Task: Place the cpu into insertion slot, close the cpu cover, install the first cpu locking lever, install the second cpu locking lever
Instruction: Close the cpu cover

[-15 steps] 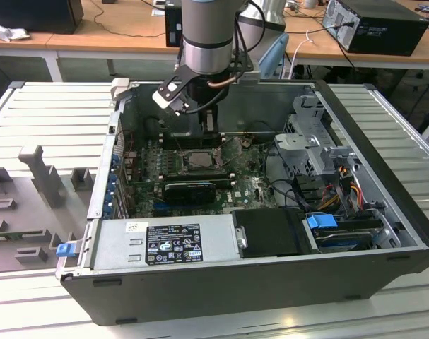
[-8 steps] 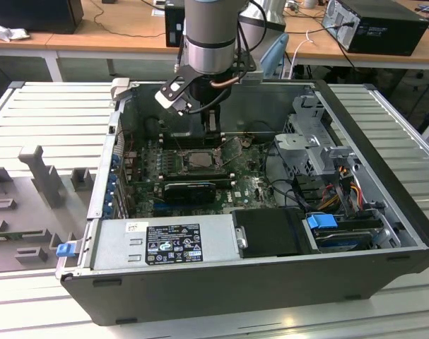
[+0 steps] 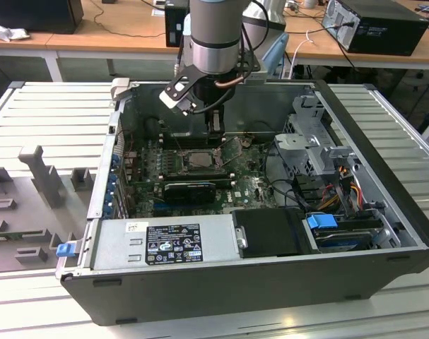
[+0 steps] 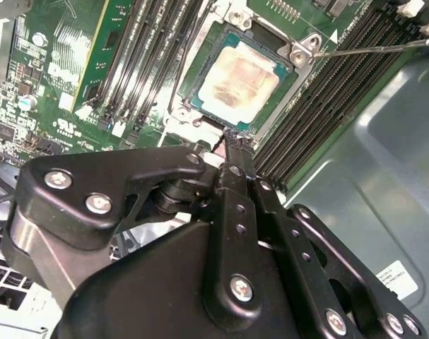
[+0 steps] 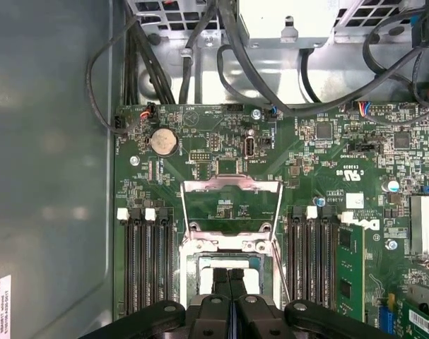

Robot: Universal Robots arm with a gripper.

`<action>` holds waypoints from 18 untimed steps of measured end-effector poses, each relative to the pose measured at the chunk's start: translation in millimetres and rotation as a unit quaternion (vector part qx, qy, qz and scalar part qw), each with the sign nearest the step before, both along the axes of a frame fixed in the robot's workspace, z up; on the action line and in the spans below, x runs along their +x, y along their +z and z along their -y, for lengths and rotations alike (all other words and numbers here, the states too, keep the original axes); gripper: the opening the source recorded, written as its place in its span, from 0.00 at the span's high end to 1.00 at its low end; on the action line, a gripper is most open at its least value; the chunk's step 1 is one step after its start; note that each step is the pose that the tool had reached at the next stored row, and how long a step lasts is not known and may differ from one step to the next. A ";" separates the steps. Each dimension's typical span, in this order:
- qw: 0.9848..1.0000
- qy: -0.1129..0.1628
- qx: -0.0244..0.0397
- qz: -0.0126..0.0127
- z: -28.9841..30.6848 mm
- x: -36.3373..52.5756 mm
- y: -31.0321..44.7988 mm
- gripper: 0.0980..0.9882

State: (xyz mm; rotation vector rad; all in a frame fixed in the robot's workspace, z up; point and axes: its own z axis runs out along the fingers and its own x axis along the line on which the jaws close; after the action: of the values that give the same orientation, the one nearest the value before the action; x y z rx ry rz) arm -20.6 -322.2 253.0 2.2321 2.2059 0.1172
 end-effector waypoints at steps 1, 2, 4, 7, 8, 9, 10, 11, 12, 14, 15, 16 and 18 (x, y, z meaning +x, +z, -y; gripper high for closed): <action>1.000 0.000 0.000 0.000 0.0 0.0 0.9 0.99; 1.000 0.000 0.000 0.000 0.0 0.0 2.6 0.99; 1.000 0.000 0.000 0.000 0.0 0.0 3.4 0.99; 1.000 0.000 0.000 0.000 0.0 0.1 4.7 0.99; 1.000 0.000 0.000 0.000 0.0 0.2 4.8 0.99; 1.000 0.000 0.000 0.000 0.0 0.7 4.9 0.99; 1.000 0.000 0.000 0.000 0.0 1.4 5.0 0.99; 1.000 0.000 0.000 0.000 0.0 1.9 5.0 0.99; 1.000 0.000 0.000 0.000 0.0 2.2 5.1 0.99; 1.000 0.000 0.000 0.000 0.0 2.5 6.5 0.99; 1.000 0.000 0.000 0.000 0.0 5.0 6.7 0.99; 1.000 0.000 0.000 0.000 0.0 6.8 6.7 0.99; 1.000 0.000 0.000 0.000 0.0 8.8 6.6 0.99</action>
State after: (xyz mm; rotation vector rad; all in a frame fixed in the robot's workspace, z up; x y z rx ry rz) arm -11.8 -322.3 259.6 2.2324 2.2063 0.1171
